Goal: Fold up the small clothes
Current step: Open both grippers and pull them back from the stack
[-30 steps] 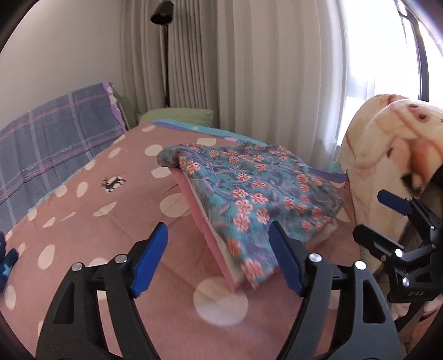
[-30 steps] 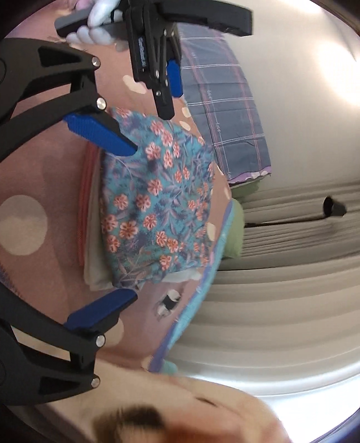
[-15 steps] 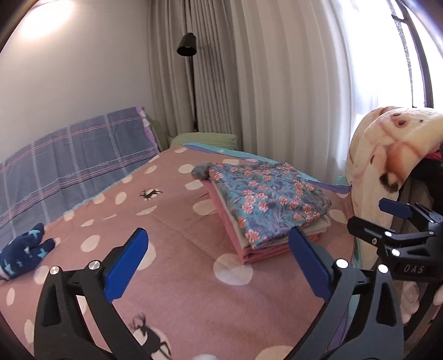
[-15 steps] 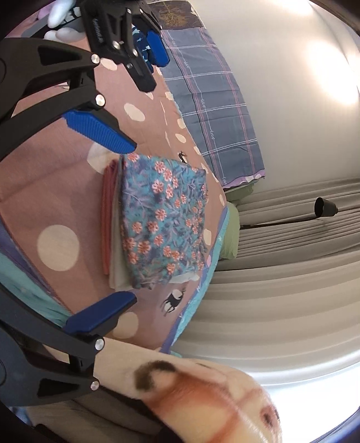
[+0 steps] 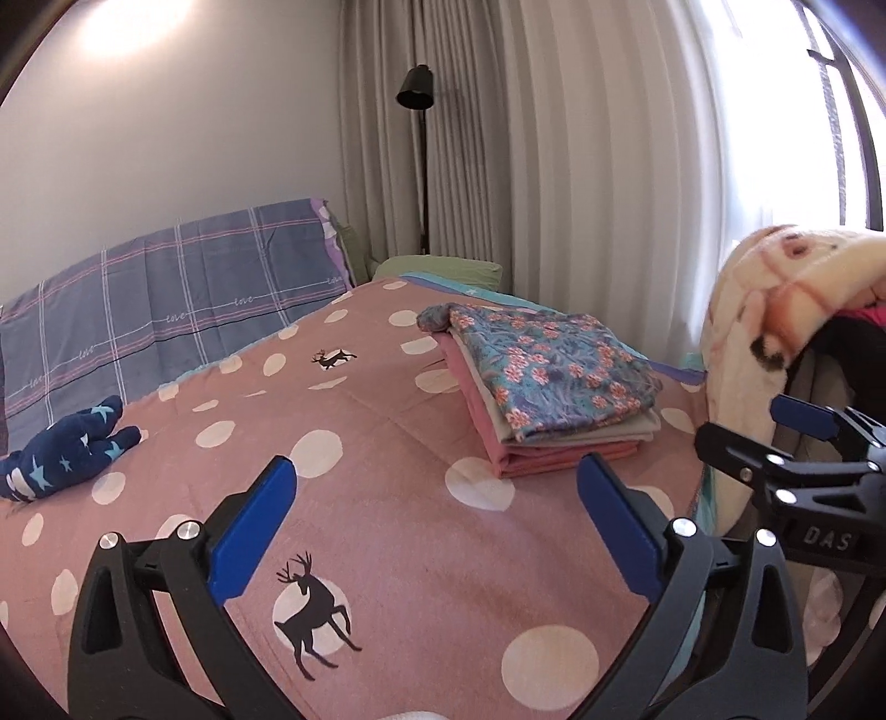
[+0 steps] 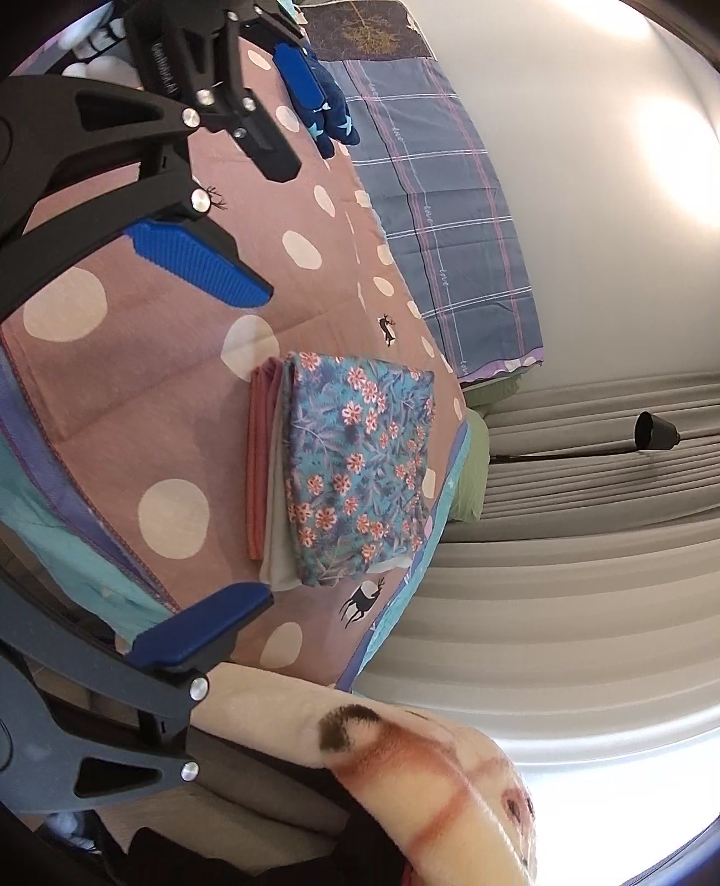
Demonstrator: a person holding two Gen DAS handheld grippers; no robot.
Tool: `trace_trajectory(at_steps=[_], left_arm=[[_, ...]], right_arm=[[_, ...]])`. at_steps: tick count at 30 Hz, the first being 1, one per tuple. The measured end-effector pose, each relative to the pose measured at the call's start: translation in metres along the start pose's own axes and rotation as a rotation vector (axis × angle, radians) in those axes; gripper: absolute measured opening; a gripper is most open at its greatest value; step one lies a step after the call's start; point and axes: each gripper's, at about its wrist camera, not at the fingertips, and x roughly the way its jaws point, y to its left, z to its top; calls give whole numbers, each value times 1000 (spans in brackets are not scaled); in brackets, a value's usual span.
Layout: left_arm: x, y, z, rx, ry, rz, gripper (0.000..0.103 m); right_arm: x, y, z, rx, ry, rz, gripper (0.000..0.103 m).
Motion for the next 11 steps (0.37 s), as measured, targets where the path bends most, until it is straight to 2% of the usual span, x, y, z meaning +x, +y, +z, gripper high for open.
trace_trajectory(at_steps=[11], left_arm=[[-29,2,-10,8,1,-18,102]], right_arm=[[-19,6,-5,9,-9,3,101]])
